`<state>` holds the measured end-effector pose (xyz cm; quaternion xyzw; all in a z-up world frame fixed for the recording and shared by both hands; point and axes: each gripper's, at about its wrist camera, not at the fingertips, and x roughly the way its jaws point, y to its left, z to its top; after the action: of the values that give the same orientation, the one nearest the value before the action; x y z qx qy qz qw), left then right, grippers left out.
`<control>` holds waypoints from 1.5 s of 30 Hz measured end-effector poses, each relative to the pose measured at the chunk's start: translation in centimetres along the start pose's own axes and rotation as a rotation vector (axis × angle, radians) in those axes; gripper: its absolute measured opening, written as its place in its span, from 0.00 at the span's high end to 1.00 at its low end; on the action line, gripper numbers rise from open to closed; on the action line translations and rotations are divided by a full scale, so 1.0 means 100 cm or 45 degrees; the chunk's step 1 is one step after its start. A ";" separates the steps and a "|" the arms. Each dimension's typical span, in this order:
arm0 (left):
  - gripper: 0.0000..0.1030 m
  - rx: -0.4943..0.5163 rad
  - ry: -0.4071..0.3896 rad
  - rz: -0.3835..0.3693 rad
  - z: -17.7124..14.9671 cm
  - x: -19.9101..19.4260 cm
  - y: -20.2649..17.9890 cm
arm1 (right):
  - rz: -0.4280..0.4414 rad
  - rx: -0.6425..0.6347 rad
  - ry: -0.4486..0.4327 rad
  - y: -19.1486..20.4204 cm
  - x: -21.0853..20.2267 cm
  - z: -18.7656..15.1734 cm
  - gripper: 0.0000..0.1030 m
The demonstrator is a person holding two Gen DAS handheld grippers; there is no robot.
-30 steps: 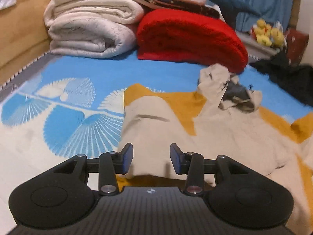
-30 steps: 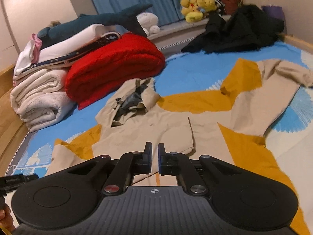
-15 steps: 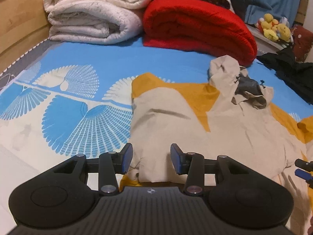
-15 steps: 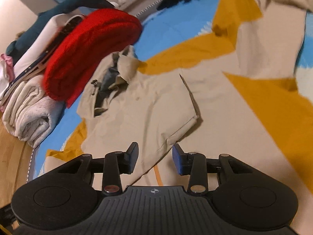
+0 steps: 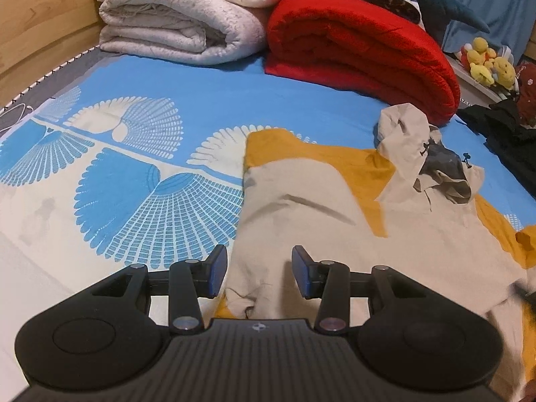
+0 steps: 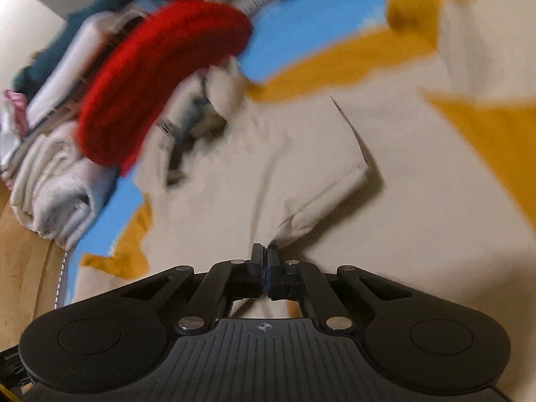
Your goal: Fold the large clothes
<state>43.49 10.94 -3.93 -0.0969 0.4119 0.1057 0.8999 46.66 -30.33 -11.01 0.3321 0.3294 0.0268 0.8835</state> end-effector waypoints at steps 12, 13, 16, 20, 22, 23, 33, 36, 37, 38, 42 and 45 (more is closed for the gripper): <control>0.54 0.016 0.139 -0.054 -0.016 0.024 -0.004 | -0.540 -0.098 -0.088 -0.016 -0.020 0.009 0.90; 0.54 0.011 0.148 -0.057 -0.018 0.026 -0.002 | -0.523 -0.093 -0.110 -0.015 -0.021 0.009 0.90; 0.54 0.010 0.178 -0.057 -0.025 0.035 0.001 | -0.345 0.015 -0.150 -0.023 -0.029 0.015 0.88; 0.53 0.034 0.295 0.077 -0.038 0.057 0.013 | -0.207 0.213 -0.008 -0.045 -0.009 0.019 0.72; 0.53 -0.004 0.312 0.088 -0.038 0.059 0.019 | -0.252 0.285 0.031 -0.054 -0.005 0.016 0.72; 0.54 -0.020 0.301 0.091 -0.035 0.056 0.019 | -0.271 0.318 0.039 -0.058 -0.004 0.015 0.70; 0.55 0.078 0.175 0.000 -0.025 0.032 -0.005 | -0.251 0.298 0.007 -0.067 0.002 0.016 0.99; 0.55 0.072 0.172 -0.010 -0.024 0.033 -0.005 | -0.244 0.207 -0.107 -0.049 -0.011 0.023 0.99; 0.55 0.063 0.176 -0.019 -0.025 0.033 -0.004 | -0.252 0.187 -0.117 -0.045 -0.014 0.025 0.99; 0.55 0.062 0.180 -0.024 -0.025 0.034 -0.004 | -0.279 0.180 -0.104 -0.043 -0.013 0.026 0.99; 0.55 0.087 0.185 -0.025 -0.029 0.033 -0.009 | -0.496 0.149 -0.068 -0.047 -0.010 0.023 0.94; 0.55 0.087 0.176 -0.040 -0.028 0.032 -0.010 | -0.507 0.130 -0.159 -0.044 -0.020 0.025 0.94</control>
<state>43.76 9.56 -8.10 -0.0796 0.4747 0.0707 0.8737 45.86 -35.70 -11.10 0.3056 0.3339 -0.1858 0.8721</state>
